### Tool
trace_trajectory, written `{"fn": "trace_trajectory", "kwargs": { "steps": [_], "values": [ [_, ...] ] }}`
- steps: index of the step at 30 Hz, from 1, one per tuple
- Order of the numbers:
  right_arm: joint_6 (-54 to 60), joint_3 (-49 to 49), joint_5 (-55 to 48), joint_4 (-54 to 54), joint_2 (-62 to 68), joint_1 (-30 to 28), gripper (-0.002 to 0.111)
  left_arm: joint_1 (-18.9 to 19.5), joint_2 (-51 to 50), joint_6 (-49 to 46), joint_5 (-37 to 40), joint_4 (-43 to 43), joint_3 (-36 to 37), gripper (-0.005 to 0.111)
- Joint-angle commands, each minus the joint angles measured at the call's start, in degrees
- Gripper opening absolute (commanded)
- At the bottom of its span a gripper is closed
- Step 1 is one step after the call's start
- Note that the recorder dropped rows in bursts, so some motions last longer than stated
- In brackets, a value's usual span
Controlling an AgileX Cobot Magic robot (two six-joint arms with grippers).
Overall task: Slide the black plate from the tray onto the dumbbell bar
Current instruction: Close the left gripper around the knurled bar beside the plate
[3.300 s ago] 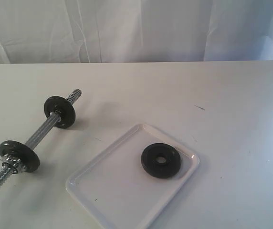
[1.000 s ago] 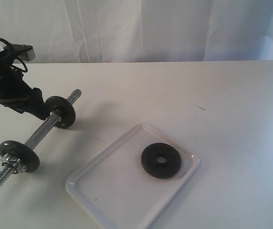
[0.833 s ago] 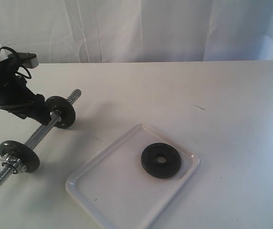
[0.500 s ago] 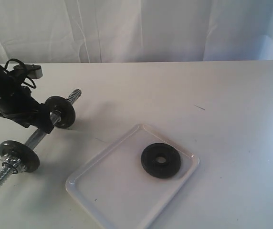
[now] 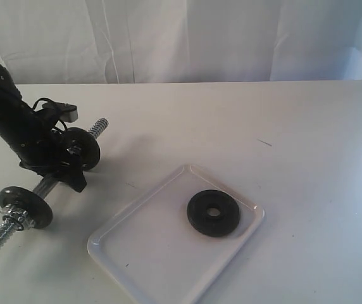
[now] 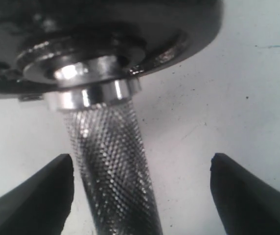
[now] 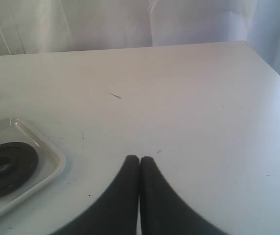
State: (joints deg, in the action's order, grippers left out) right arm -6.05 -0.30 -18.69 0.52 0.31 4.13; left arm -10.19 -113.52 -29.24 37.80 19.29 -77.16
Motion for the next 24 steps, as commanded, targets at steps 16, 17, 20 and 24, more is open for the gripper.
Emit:
{"fn": "trace_trajectory", "kwargs": {
  "steps": [16,17,20,24],
  "values": [
    [-0.2,0.3,0.7,-0.1,-0.3,-0.1,0.0,-0.2,0.0,2.1,-0.6,-0.2,-0.3,0.078],
    [-0.2,0.3,0.7,-0.1,-0.3,-0.1,0.0,-0.2,0.0,2.1,-0.6,-0.2,-0.3,0.078],
    [-0.2,0.3,0.7,-0.1,-0.3,-0.1,0.0,-0.2,0.0,2.1,-0.6,-0.2,-0.3,0.078],
    [-0.2,0.3,0.7,-0.1,-0.3,-0.1,0.0,-0.2,0.0,2.1,-0.6,-0.3,-0.2,0.078]
  ]
}}
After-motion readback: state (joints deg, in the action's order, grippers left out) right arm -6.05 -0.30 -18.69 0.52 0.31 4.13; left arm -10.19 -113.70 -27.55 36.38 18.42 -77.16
